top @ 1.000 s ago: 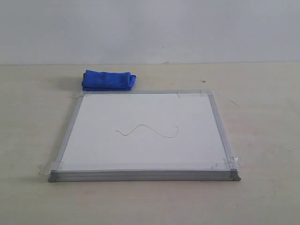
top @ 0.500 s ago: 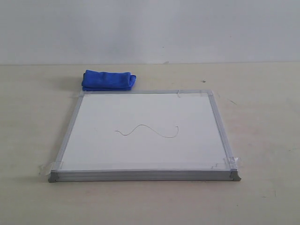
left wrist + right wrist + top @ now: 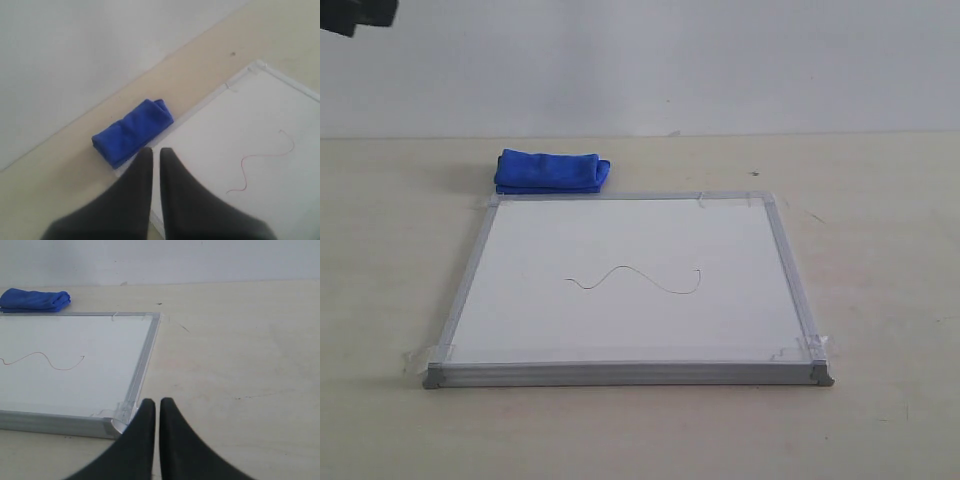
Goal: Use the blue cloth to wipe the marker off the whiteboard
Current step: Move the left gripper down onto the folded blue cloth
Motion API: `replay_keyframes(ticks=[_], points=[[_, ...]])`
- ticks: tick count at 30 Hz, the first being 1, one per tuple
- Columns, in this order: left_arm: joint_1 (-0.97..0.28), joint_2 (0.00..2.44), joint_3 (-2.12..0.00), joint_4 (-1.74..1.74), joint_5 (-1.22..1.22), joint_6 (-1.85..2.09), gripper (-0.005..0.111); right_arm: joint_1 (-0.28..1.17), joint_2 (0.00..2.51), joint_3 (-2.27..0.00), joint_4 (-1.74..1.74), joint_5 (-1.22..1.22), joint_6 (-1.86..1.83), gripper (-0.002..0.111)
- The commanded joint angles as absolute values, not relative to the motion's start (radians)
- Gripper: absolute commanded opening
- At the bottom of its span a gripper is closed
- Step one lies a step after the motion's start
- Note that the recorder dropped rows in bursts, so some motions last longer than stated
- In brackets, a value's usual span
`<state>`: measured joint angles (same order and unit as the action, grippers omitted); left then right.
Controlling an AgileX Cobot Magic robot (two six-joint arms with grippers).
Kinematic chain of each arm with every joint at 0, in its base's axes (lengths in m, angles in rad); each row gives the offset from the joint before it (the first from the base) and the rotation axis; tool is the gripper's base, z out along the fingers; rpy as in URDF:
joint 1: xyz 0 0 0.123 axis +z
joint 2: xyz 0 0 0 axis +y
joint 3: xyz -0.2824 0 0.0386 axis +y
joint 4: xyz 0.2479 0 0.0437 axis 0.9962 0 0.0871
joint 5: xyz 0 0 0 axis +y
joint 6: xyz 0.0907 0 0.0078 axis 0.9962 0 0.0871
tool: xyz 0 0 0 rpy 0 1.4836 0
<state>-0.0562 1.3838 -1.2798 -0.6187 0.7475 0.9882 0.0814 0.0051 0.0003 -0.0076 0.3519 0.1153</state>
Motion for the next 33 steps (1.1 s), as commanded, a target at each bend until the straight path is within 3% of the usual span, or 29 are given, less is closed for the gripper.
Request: replay_keyframes(ticks=[1, 3, 7, 10, 15, 18, 19, 22, 25, 28, 33], points=[[-0.052, 1.598, -1.403, -0.609, 0.785, 1.076, 0.023, 0.079, 0.000, 0.000, -0.011, 0.344, 0.113, 0.000], [-0.052, 1.683, -1.454, -0.602, 0.775, 1.117, 0.041, 0.079, 0.000, 0.000, -0.011, 0.344, 0.113, 0.000], [-0.059, 1.856, -1.537, -0.553, 0.664, 1.179, 0.087, 0.079, 0.000, 0.000, -0.011, 0.344, 0.113, 0.000], [-0.089, 1.966, -1.588, -0.514, 0.557, 1.243, 0.100, 0.079, 0.000, 0.000, -0.011, 0.344, 0.113, 0.000], [-0.143, 2.131, -1.743, -0.497, 0.557, 1.328, 0.094, 0.079, 0.000, 0.000, -0.011, 0.341, 0.113, 0.000], [-0.153, 2.222, -1.850, -0.478, 0.588, 1.338, 0.081, 0.079, 0.000, 0.000, -0.011, 0.336, 0.113, 0.000], [-0.156, 2.269, -1.925, -0.473, 0.612, 1.323, 0.070, 0.079, 0.000, 0.000, -0.011, 0.336, 0.113, 0.000], [-0.156, 2.334, -2.012, -0.471, 0.631, 1.316, 0.061, 0.079, 0.000, 0.000, -0.011, 0.336, 0.113, 0.000], [-0.156, 2.397, -2.091, -0.395, 0.650, 1.283, 0.066, 0.079, 0.000, 0.000, -0.011, 0.336, 0.113, 0.000], [-0.158, 2.440, -2.122, -0.261, 0.699, 1.241, 0.079, 0.079, 0.000, 0.000, -0.011, 0.336, 0.113, 0.000], [-0.160, 2.452, -2.127, -0.254, 0.816, 1.319, 0.079, 0.079, 0.000, 0.000, -0.011, 0.336, 0.113, 0.000]])
